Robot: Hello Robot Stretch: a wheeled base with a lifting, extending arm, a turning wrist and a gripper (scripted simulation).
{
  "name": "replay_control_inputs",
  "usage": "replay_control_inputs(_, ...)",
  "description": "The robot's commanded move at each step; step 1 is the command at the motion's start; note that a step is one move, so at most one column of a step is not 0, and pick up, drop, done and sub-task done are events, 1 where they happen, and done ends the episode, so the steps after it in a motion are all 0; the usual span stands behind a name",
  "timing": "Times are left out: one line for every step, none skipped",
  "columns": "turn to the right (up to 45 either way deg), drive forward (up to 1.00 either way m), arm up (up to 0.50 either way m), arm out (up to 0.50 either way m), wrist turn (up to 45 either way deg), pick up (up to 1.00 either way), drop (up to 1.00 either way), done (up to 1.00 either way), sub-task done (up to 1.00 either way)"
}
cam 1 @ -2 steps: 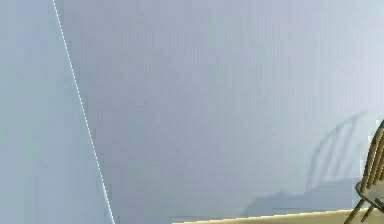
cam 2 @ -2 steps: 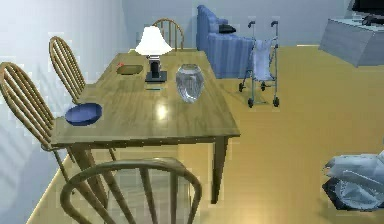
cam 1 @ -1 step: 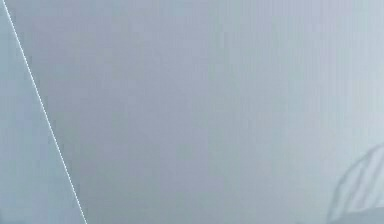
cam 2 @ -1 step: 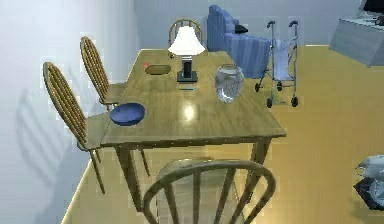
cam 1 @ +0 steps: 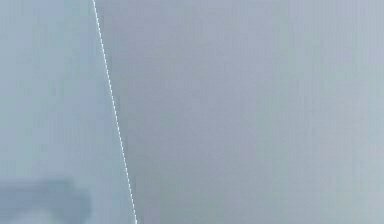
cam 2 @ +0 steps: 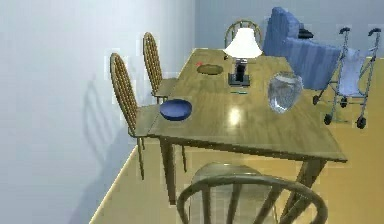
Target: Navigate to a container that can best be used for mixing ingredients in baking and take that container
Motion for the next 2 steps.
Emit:
replay_control_inputs(45.0, 0.00, 0.00, 0.00, 0.0, 0.00, 0.00, 0.00, 0.00)
replay_control_inputs(9.0, 0.00, 0.00, 0.00, 0.0, 0.00, 0.00, 0.00, 0.00)
